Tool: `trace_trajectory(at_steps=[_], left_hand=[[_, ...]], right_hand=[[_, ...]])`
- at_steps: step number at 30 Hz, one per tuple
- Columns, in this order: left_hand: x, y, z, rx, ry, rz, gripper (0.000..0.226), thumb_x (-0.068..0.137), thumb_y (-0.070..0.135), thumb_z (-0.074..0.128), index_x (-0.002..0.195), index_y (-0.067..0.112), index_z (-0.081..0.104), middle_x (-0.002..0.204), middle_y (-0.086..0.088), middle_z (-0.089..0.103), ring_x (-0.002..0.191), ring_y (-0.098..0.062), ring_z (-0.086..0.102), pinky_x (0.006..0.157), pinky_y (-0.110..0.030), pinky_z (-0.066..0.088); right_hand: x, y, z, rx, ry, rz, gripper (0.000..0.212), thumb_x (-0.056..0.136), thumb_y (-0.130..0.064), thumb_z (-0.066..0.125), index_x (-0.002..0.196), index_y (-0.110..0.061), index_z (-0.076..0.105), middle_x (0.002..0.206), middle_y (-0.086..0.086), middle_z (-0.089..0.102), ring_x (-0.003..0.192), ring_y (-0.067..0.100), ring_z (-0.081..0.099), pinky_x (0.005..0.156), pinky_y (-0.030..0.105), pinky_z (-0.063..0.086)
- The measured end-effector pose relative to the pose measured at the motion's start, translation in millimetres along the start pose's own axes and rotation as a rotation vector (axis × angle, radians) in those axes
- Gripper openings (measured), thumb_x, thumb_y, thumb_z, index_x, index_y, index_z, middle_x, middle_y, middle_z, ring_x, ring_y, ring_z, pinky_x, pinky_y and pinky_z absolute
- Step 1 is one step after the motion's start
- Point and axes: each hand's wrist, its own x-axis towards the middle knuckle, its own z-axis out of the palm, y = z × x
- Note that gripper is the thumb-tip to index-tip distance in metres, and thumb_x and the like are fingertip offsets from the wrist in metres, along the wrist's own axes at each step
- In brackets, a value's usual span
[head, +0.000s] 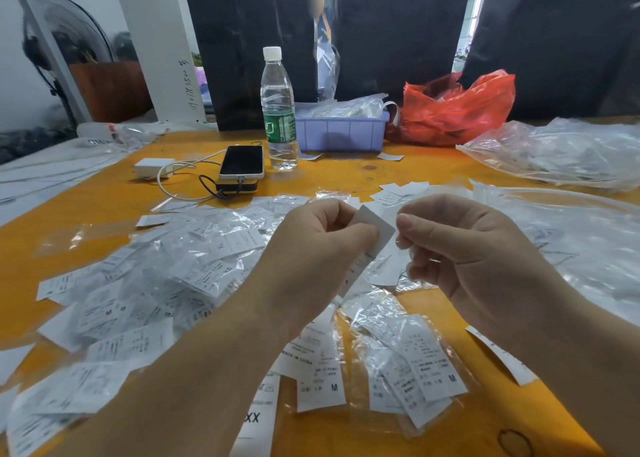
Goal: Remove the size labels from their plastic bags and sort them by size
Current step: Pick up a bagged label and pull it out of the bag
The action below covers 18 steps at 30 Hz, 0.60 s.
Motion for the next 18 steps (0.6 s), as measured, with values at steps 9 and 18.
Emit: trace_trajectory(at_steps=[9, 18], left_hand=[[0.4, 0.3, -1.8, 0.054, 0.073, 0.019, 0.007, 0.085, 0.025, 0.068, 0.079, 0.024, 0.069, 0.071, 0.014, 0.066, 0.057, 0.005, 0.056, 0.054, -0.019, 0.046], [0.4, 0.3, -0.5, 0.042, 0.077, 0.039, 0.007, 0.085, 0.023, 0.068, 0.078, 0.024, 0.069, 0.07, 0.009, 0.066, 0.055, 0.003, 0.055, 0.053, -0.019, 0.046]], right_hand=[[-0.7, -1.2, -1.2, 0.011, 0.008, -0.009, 0.037, 0.055, -0.018, 0.076, 0.089, -0.008, 0.069, 0.071, 0.008, 0.069, 0.053, 0.013, 0.056, 0.05, 0.023, 0.05], [0.2, -1.1, -2.0, -0.006, 0.028, 0.001, 0.037, 0.054, -0.015, 0.076, 0.09, -0.011, 0.07, 0.076, 0.009, 0.071, 0.053, 0.013, 0.057, 0.051, 0.023, 0.05]])
